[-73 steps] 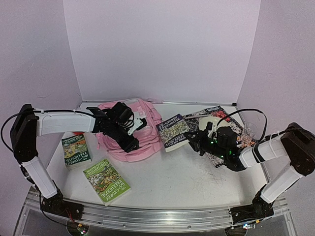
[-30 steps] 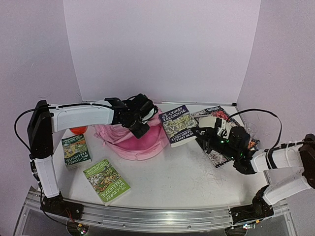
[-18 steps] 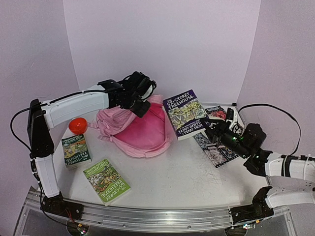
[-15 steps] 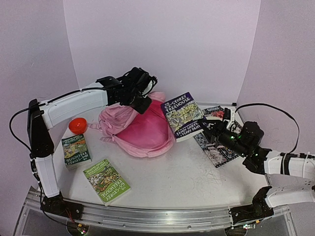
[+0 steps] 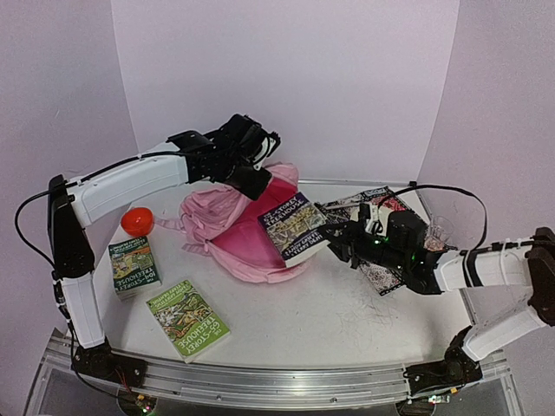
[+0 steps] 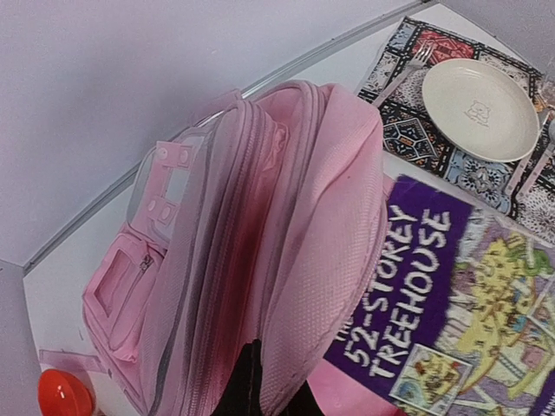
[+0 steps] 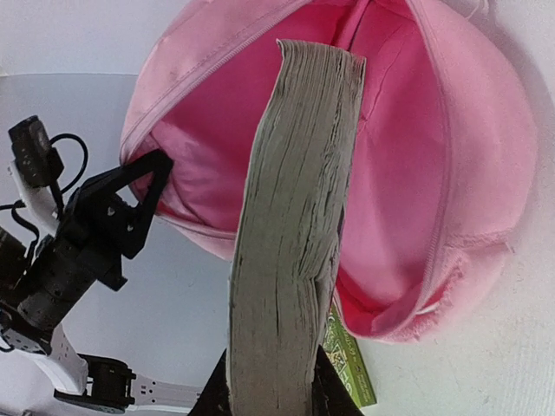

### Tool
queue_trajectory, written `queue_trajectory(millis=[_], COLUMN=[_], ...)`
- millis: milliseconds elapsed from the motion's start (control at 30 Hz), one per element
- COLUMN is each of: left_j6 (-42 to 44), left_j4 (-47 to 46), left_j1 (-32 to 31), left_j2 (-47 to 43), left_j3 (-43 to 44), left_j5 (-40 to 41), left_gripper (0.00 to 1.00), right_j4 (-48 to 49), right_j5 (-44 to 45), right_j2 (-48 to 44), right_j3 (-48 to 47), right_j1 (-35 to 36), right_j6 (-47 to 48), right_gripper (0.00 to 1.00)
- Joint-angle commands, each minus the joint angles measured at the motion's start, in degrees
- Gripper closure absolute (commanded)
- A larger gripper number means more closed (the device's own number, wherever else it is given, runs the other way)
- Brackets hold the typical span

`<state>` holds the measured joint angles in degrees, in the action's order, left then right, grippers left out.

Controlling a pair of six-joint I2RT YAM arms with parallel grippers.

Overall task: Pack the student bag
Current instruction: Place the book in the largest pocket of the bag.

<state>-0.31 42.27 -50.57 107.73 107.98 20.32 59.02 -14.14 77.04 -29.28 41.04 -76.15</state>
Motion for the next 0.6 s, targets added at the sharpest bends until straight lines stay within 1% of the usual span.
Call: queue_trajectory(millis=[0, 200, 467, 567], left_j6=[-2.68, -3.51, -5.22, -5.94], left_j4=[-6.96, -6.97, -7.07, -7.17], left_j1=[-0.42, -0.57, -0.67, -0.75], left_j2=[-8.0, -11.08, -14.65, -15.33], left_j3=[3.26, 2.63, 0.86, 0.46], left_j5=[-4.26, -7.53, -8.76, -10.7], left_gripper=[1.0, 1.0, 1.0, 1.0], right_j4=[12.45, 13.02, 12.88, 11.66], right_j5=[-1.41, -1.89, 0.86, 1.74], right_j2=[4.91, 15.43, 23.22, 25.26], right_j3=[-9.78, -18.63, -23.4, -24.24], right_j1=[0.28, 0.54, 0.88, 0.99], right_j6=[-2.35, -5.57, -8.5, -9.4], right_gripper=[1.0, 1.0, 1.0, 1.0])
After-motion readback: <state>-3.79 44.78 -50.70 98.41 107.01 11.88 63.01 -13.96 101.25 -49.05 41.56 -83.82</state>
